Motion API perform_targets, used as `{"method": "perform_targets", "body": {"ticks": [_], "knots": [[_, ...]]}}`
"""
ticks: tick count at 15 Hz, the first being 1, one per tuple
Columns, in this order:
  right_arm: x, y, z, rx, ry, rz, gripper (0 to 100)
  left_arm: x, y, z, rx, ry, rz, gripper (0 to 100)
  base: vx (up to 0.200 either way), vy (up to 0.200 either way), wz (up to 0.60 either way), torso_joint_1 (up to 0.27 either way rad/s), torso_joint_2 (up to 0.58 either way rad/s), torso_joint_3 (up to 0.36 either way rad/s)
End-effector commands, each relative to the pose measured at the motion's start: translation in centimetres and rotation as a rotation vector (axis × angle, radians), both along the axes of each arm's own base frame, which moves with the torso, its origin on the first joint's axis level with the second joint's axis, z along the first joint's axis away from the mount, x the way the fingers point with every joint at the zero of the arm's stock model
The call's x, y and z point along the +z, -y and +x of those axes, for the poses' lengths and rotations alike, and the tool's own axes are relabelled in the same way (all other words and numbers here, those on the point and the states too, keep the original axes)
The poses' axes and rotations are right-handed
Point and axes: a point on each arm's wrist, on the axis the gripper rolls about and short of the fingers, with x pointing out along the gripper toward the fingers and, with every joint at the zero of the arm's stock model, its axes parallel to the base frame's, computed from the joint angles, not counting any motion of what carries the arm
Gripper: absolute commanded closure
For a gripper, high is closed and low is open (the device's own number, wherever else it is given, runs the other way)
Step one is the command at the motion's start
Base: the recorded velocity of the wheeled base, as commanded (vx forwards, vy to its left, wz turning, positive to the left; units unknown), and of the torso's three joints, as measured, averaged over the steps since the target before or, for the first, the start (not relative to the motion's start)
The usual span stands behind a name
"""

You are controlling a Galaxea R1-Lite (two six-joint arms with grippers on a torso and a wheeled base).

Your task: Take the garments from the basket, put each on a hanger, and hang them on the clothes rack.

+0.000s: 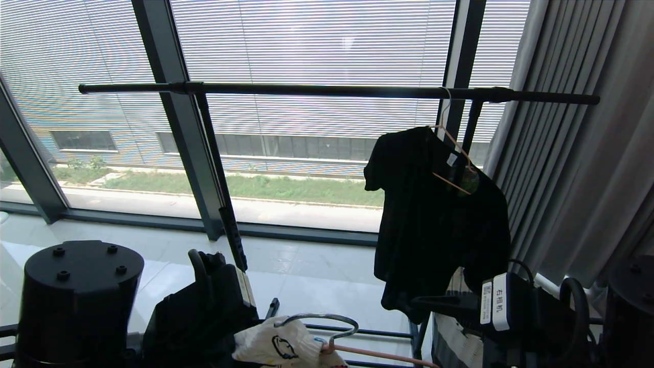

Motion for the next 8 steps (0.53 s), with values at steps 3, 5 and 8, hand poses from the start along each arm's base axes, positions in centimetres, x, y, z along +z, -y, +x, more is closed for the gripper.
{"method": "perform_targets", "body": {"ticks": [3, 5, 8], "knots": [[-0.2, 0.4, 0.5, -0.072, 0.01, -0.018, 0, -0.6, -2.0, 0.2, 0.097, -0.009, 0.007, 100, 0.0, 0.0, 0.0, 0.0, 0.0, 0.0], [-0.3, 0.3, 0.5, -0.071, 0.007, -0.02, 0, -1.1, -5.0, 1.6, 0.303, -0.045, -0.001, 100, 0.0, 0.0, 0.0, 0.0, 0.0, 0.0], [-0.5, 0.0, 0.5, -0.056, -0.003, -0.025, 0, 1.6, -5.5, 2.1, 0.411, -0.044, -0.152, 100, 0.0, 0.0, 0.0, 0.0, 0.0, 0.0]]}}
